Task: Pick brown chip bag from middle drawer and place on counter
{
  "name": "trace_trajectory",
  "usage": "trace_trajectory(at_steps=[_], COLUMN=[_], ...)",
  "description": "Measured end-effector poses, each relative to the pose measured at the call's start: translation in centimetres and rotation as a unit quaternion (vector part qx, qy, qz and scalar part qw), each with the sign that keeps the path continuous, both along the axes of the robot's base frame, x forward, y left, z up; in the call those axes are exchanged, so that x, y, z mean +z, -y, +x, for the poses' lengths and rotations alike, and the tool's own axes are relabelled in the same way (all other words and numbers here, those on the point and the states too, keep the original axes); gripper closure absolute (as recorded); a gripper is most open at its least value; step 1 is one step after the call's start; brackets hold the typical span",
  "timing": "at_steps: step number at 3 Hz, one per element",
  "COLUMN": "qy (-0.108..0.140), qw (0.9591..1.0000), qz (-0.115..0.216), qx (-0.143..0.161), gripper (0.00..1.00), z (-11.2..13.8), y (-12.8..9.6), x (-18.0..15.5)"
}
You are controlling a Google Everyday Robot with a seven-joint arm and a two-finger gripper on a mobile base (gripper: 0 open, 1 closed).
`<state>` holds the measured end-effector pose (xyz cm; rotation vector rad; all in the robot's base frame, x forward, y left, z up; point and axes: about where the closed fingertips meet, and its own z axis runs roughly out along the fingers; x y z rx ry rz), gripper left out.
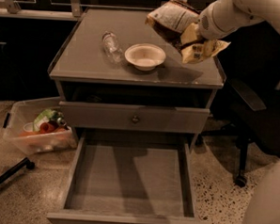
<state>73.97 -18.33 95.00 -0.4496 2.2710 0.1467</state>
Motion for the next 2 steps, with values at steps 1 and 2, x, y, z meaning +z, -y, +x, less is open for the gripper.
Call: trace_trajectory(at_steps=[1, 2], qy=[-0.008, -0.026], qw=[0.9992, 0.9939], qz=[0.021, 0.049], qx=[-0.034, -0.095], gripper=[1.00, 1.00], z=[0.15, 1.00], y=[0.43, 1.05], x=[-0.27, -0.59])
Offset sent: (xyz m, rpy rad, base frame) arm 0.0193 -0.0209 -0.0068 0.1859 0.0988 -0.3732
